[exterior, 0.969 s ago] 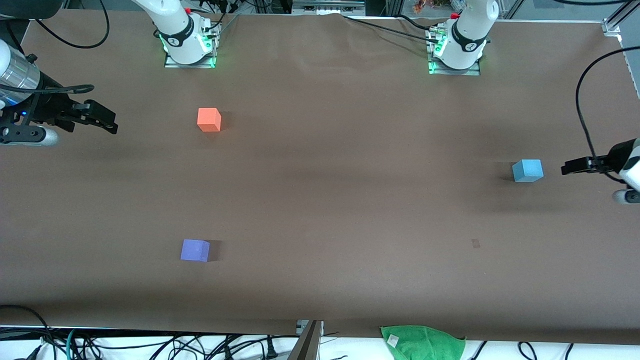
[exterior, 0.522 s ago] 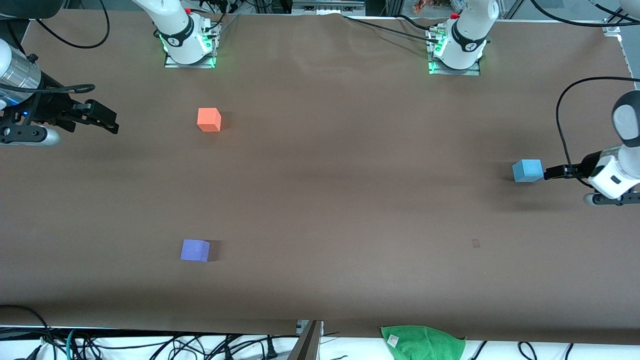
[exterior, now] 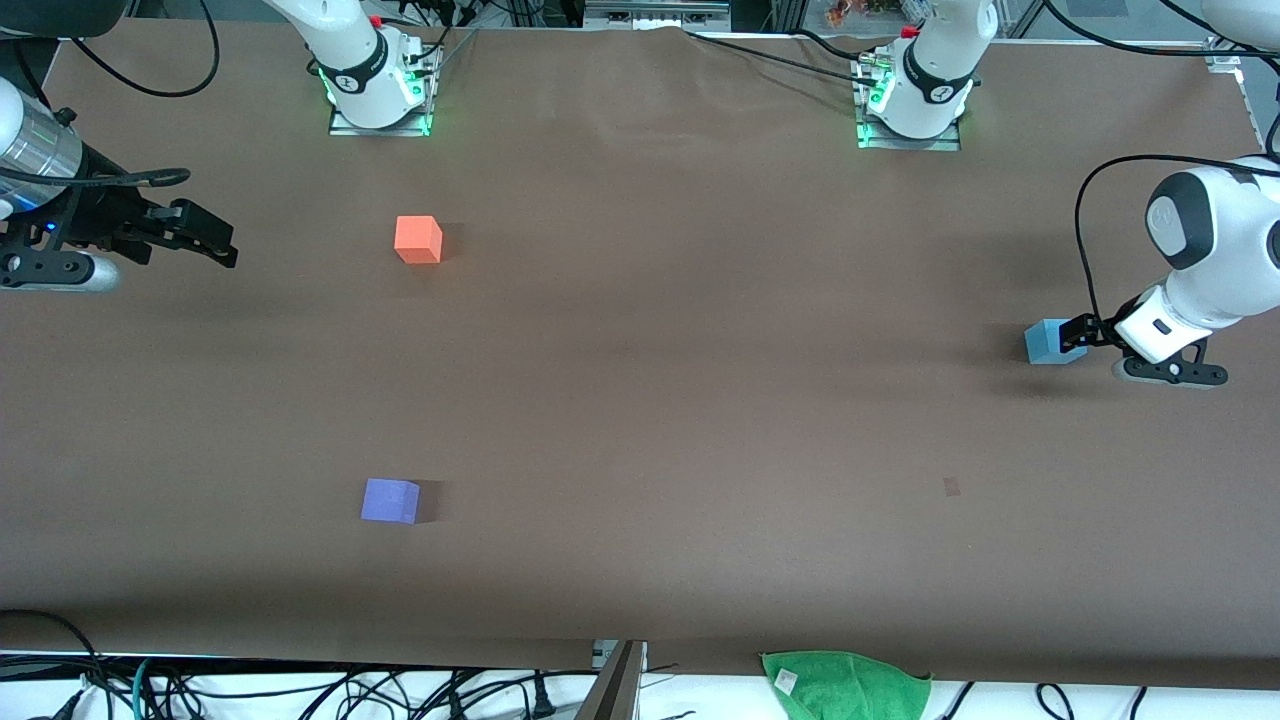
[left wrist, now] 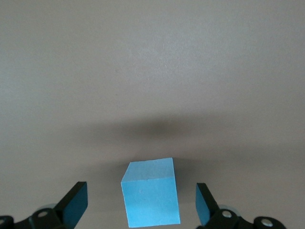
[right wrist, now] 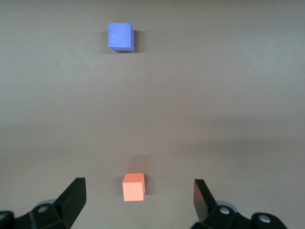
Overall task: Place blue block between orange and purple blocks
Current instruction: 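Lower the open left gripper over the light blue block, then close the left gripper on the light blue block and lift it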
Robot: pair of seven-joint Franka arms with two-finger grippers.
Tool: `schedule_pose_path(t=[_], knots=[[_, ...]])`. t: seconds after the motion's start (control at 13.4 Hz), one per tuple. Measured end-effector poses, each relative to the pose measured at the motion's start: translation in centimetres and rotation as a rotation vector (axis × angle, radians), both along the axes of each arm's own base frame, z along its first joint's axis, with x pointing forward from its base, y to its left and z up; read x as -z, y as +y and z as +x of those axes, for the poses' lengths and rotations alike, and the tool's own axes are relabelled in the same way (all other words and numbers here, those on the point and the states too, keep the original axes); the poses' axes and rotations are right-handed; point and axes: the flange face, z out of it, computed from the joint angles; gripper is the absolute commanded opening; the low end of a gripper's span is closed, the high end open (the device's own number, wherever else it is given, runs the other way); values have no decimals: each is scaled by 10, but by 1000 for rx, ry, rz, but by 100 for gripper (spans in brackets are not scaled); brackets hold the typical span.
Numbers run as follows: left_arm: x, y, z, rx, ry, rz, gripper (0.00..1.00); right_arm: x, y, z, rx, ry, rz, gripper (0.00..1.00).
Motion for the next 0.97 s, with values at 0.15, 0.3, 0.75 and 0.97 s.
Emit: schedule_pose_path(t=[0.15,0.3,0.75,0.97], knots=[[12,-1,-7,1,23,-8,100,0,0,0,0,0,0,100],[30,-3,-15,1,54,-20,100,0,0,0,0,-2,0,100],[62,7,-22,-3,71,-37,100,0,9,-1,-16,-1,5,100],[68,10,-23,17,65,-40,100,0,19,-2,-33,0,9,100]])
